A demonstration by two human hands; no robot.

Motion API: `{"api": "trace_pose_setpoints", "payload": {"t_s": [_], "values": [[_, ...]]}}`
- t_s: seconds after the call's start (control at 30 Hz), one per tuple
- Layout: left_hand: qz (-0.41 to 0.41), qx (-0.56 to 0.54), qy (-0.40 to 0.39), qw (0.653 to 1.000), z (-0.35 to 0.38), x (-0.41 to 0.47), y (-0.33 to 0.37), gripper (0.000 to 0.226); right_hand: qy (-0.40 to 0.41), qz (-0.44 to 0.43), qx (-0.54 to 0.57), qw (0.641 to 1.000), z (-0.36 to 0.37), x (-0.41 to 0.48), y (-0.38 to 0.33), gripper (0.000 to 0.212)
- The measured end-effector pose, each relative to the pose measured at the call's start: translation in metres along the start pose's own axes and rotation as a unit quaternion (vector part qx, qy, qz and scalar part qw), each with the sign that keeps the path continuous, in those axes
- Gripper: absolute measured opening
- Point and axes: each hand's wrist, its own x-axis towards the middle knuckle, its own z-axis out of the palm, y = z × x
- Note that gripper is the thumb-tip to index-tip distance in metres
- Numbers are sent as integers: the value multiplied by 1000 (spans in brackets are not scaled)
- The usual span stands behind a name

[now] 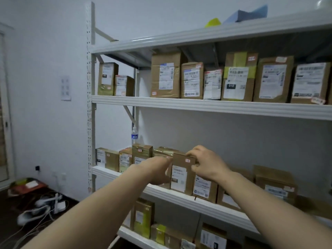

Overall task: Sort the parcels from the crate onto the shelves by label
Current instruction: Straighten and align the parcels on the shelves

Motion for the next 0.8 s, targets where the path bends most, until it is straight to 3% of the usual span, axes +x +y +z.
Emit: {"api": "trace_pose_setpoints", "payload": {"t_s": [0.13, 0.4, 0.53, 0.7, 0.8], "values": [[-28, 20, 35, 999, -34, -1, -50, 60, 17, -22, 17, 999, -1, 48, -36, 44], [-89, 52, 88, 991, -70, 22, -132, 70, 67, -46, 35, 996, 4, 135, -73, 46], [-101, 58, 110, 987, -83, 47, -164, 59, 90, -50, 33, 994, 8, 181, -74, 48], [-105, 24, 158, 982, -101, 98, -191, 56, 164, -49, 26, 985, 1, 244, -63, 50], [-113, -54, 223, 967, -119, 141, -201, 55, 241, -31, 25, 970, -15, 279, -43, 53]]}}
